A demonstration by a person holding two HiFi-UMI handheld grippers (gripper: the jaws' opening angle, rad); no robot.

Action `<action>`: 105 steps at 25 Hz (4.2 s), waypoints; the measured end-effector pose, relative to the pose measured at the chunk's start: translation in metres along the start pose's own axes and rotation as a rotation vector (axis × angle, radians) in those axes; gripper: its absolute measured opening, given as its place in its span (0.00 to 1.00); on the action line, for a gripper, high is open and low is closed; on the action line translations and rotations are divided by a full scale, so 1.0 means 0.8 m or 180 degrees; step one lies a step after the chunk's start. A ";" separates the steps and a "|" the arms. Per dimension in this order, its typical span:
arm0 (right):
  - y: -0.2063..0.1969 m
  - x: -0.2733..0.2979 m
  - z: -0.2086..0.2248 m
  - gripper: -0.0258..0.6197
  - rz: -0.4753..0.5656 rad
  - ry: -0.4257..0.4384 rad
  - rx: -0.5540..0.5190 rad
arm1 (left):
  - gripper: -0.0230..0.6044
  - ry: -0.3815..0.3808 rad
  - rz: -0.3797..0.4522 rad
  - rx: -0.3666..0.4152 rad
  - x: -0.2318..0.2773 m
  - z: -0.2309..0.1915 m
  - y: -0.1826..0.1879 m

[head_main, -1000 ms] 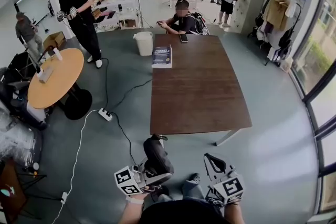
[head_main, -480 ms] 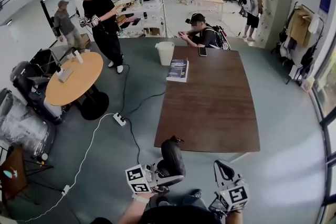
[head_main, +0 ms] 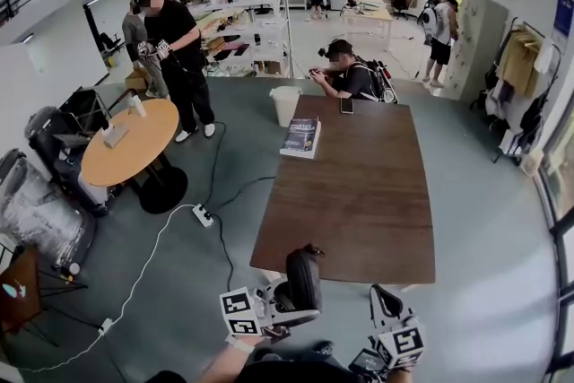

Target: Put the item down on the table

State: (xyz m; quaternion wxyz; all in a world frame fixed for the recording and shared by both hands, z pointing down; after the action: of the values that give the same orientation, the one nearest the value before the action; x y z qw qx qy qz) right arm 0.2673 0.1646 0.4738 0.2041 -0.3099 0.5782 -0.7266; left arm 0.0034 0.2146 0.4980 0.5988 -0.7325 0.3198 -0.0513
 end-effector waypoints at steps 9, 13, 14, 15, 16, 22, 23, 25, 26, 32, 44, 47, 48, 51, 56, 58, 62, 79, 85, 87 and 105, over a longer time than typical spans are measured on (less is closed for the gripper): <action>-0.015 -0.013 0.036 0.02 -0.0070 0.0120 -0.0086 | 0.62 0.0051 -0.0036 0.0008 0.036 0.003 -0.021; -0.037 -0.027 0.051 0.02 -0.0117 0.0144 -0.0086 | 0.62 0.0019 -0.0089 0.0018 0.046 0.009 -0.032; -0.040 -0.032 0.054 0.02 -0.0106 0.0117 -0.0059 | 0.62 0.0004 -0.0101 0.0019 0.048 0.012 -0.033; -0.042 -0.035 0.055 0.02 -0.0086 0.0082 -0.0015 | 0.62 -0.0009 -0.0107 0.0019 0.051 0.014 -0.034; -0.043 -0.039 0.057 0.02 -0.0064 0.0049 0.0030 | 0.62 -0.0018 -0.0109 0.0019 0.053 0.015 -0.035; -0.045 -0.054 0.067 0.02 -0.0018 -0.0038 0.0098 | 0.62 -0.0041 -0.0101 0.0006 0.065 0.019 -0.042; -0.043 -0.056 0.068 0.02 -0.0005 -0.0057 0.0107 | 0.62 -0.0042 -0.0118 0.0003 0.067 0.020 -0.043; -0.033 -0.059 0.068 0.02 0.0003 -0.0108 0.0117 | 0.62 -0.0045 -0.0175 0.0007 0.072 0.021 -0.046; -0.035 -0.061 0.071 0.02 0.0003 -0.0111 0.0118 | 0.62 -0.0049 -0.0198 0.0007 0.074 0.022 -0.048; -0.049 -0.076 0.077 0.02 -0.0069 -0.0133 0.0119 | 0.62 -0.0091 -0.0186 -0.0040 0.083 0.027 -0.052; -0.049 -0.097 0.084 0.02 -0.0108 -0.0314 0.0211 | 0.62 -0.0160 -0.0234 -0.0074 0.096 0.033 -0.065; -0.041 -0.089 0.081 0.02 -0.0085 -0.0330 0.0157 | 0.62 -0.0142 -0.0212 -0.0098 0.089 0.024 -0.066; -0.039 -0.086 0.080 0.02 -0.0065 -0.0330 0.0132 | 0.62 -0.0138 -0.0201 -0.0099 0.088 0.020 -0.066; -0.045 -0.084 0.079 0.02 -0.0061 -0.0338 0.0116 | 0.62 -0.0139 -0.0172 -0.0090 0.086 0.012 -0.065; -0.055 -0.084 0.074 0.02 -0.0170 -0.0332 0.0093 | 0.62 -0.0159 -0.0109 -0.0118 0.083 0.007 -0.066; -0.058 -0.084 0.075 0.02 -0.0171 -0.0344 0.0095 | 0.62 -0.0162 -0.0104 -0.0137 0.080 0.004 -0.069; -0.049 -0.081 0.076 0.02 -0.0182 -0.0499 0.0156 | 0.62 -0.0162 -0.0123 -0.0186 0.080 -0.005 -0.074; -0.022 -0.024 0.094 0.02 -0.0282 -0.0511 0.0026 | 0.62 -0.0036 -0.0085 -0.0273 0.078 -0.077 -0.058; -0.004 0.020 0.101 0.02 -0.0255 -0.0514 0.0021 | 0.62 0.0041 -0.0118 -0.0284 0.076 -0.120 -0.046; 0.003 0.037 0.103 0.02 -0.0264 -0.0487 0.0000 | 0.62 0.0087 -0.0167 -0.0288 0.074 -0.136 -0.041; 0.045 0.183 0.128 0.02 -0.0353 -0.0339 -0.0098 | 0.62 0.0702 -0.0800 -0.0449 0.059 -0.307 -0.033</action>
State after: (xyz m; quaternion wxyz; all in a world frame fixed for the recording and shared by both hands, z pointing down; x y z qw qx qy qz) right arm 0.2290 -0.0131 0.4847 0.1892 -0.3828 0.5595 -0.7104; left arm -0.0608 -0.0158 0.5755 0.4961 -0.7968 0.2923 -0.1832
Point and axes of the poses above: the fingertips, and each gripper's own axes: x forward along the fingers, z to its right, y out of its top, the point moved 10 cm from there along -x, backward along the fingers, and after that the axes turned 10 degrees about x, right-handed, at the moved point
